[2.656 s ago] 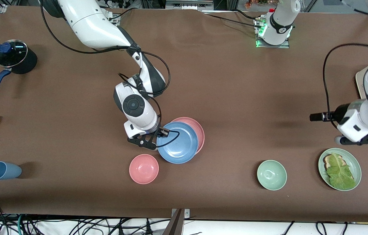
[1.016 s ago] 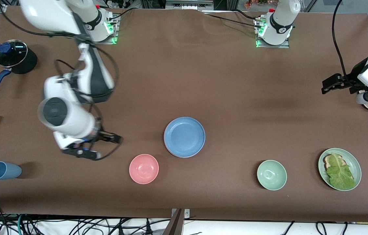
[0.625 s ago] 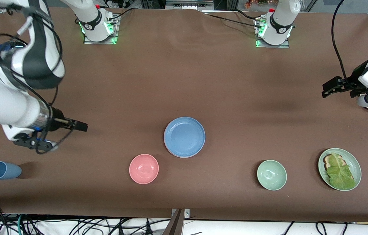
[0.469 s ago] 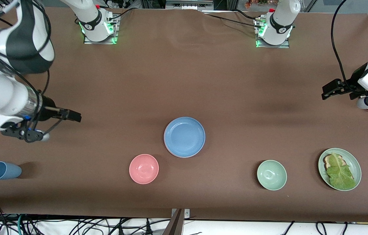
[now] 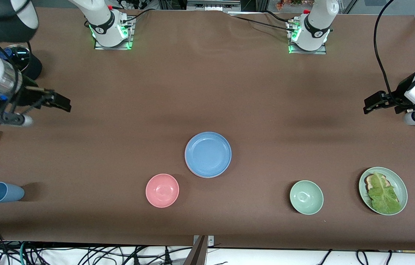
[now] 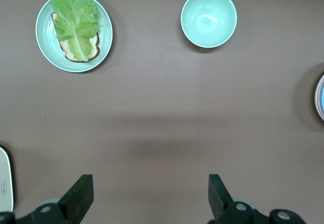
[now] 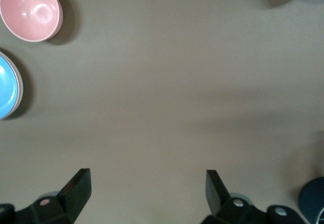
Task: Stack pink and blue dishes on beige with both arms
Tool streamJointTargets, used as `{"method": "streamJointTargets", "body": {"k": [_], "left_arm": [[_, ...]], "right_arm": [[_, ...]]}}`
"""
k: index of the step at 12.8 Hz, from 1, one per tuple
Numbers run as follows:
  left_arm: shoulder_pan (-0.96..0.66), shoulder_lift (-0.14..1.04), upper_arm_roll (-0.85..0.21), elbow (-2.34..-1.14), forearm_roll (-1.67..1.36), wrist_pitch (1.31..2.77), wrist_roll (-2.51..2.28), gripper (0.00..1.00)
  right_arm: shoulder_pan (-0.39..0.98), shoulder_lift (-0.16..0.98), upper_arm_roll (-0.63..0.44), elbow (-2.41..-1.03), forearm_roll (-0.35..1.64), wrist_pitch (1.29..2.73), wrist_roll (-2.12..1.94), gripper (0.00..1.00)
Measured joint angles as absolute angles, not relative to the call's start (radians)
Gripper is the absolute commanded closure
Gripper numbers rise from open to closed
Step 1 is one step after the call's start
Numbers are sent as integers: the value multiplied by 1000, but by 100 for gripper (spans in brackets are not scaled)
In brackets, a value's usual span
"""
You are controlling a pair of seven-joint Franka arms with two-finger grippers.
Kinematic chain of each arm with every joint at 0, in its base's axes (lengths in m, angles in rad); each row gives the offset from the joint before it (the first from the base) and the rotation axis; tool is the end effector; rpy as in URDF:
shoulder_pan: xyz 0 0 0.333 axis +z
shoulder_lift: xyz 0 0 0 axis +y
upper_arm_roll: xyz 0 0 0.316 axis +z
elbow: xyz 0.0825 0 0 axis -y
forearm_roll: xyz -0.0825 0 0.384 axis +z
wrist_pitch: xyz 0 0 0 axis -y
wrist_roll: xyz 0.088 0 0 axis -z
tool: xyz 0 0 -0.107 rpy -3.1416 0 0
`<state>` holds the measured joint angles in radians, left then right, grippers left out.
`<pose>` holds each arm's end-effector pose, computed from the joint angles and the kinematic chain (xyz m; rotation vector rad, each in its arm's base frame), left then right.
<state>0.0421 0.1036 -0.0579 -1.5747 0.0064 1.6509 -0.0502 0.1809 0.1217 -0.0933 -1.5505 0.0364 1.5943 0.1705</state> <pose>0.5903 -0.0071 0.5703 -3.1396 -0.0534 0.0427 0.5871 0.0584 0.5666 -3.1214 0.1326 0.1249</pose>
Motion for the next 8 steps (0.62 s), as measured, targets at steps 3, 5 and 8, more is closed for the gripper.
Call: {"method": "streamJointTargets", "body": {"k": [3,5,8], "left_arm": [[42,104,-59,-1575,6,1651,-50,0],[42,104,-59,-1575,6,1651,-49,0],[40,104,-59,-1574,6,1651,-48,0]], "right_arm": [[141,87,-71,-1584,36,1601,146,0],[141,87,-65,-1584,36,1608,143,0],[141,87,-63,-1584,36,1598,140,0]]}}
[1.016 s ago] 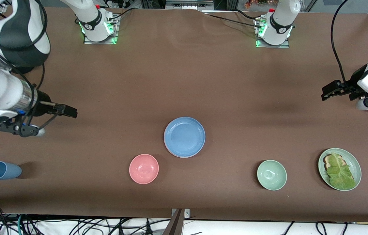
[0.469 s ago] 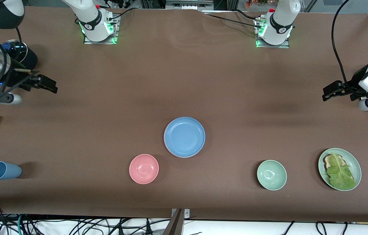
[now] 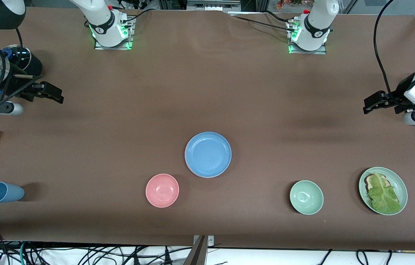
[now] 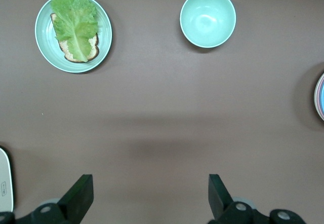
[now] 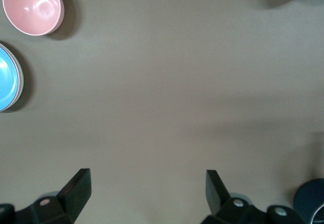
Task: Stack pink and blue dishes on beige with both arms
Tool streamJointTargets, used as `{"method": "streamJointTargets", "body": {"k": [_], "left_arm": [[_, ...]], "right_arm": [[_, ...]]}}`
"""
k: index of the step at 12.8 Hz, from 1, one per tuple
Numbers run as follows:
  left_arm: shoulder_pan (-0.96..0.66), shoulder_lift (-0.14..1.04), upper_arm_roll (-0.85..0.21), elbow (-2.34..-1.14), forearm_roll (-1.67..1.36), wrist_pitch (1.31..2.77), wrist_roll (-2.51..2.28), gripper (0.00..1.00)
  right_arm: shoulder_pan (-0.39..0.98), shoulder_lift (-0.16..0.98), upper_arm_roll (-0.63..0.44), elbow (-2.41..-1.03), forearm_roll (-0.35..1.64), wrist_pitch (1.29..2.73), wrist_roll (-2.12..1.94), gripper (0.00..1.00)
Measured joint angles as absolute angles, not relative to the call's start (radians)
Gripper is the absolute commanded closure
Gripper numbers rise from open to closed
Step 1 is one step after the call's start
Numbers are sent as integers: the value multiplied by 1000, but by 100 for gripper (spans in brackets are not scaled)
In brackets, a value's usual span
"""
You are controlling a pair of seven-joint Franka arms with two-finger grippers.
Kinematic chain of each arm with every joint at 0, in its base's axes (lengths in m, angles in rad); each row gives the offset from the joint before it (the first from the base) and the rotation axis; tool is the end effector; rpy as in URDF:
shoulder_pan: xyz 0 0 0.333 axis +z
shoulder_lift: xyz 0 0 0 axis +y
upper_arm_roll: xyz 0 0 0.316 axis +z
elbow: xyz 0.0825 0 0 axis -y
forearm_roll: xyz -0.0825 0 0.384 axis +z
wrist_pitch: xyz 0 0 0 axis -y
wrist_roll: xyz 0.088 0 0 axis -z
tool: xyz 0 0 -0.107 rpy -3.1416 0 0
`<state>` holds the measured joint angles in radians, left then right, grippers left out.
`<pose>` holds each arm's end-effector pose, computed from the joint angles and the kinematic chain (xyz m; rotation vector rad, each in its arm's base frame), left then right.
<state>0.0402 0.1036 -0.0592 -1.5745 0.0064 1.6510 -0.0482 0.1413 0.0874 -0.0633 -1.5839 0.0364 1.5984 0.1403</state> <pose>0.5903 -0.0089 0.5704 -3.1398 -0.0453 0.0422 0.5779 0.0504 0.5712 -3.1150 0.1006 0.1179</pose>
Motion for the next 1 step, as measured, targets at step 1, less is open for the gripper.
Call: {"method": "streamJointTargets", "body": {"k": [1], "left_arm": [[39,104,-60,-1574,6,1651,-48,0]], "right_arm": [[141,87,-63,-1584,36,1596,140,0]]}}
